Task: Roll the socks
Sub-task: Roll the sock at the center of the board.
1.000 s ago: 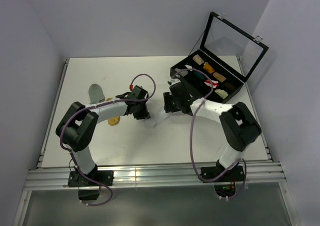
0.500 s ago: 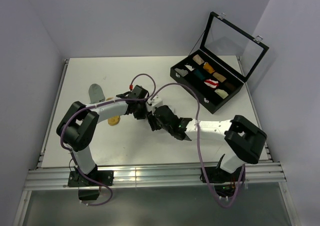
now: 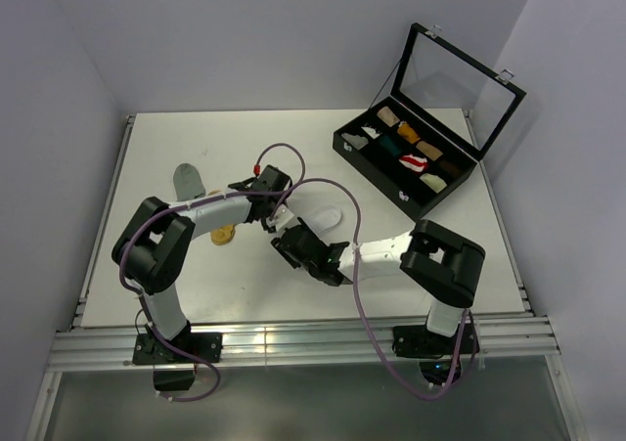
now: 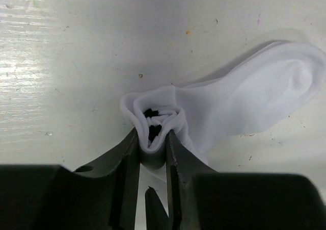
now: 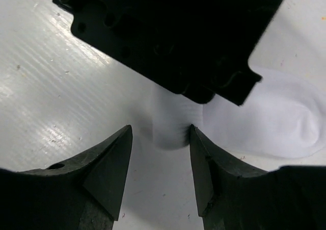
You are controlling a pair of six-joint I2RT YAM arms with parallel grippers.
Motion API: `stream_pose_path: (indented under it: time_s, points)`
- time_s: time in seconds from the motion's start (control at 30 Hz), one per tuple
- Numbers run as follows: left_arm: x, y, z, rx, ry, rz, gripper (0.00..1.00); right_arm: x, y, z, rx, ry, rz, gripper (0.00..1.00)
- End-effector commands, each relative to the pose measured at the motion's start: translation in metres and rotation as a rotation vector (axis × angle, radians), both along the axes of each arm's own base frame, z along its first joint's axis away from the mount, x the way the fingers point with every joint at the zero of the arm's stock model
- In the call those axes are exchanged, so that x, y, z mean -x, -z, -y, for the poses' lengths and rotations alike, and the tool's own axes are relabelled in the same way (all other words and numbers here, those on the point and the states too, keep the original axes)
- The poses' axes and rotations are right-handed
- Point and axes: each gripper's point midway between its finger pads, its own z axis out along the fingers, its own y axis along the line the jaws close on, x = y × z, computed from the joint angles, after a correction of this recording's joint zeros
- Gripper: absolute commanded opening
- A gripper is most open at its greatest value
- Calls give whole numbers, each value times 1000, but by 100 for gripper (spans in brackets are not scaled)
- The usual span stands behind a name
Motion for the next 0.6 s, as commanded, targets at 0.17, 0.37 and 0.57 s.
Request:
stream_pose_path:
  time_s: [0.17, 0.37, 0.57]
  points:
    - [30, 33, -15, -93, 13, -130, 4, -10, 14, -2, 97, 69, 52, 49]
    - [31, 31, -10, -58, -9, -137, 8, -3, 36, 26, 178, 143, 13, 3]
    - [23, 20, -8, -3, -94, -116, 30, 13, 44, 28, 109, 113, -82, 0]
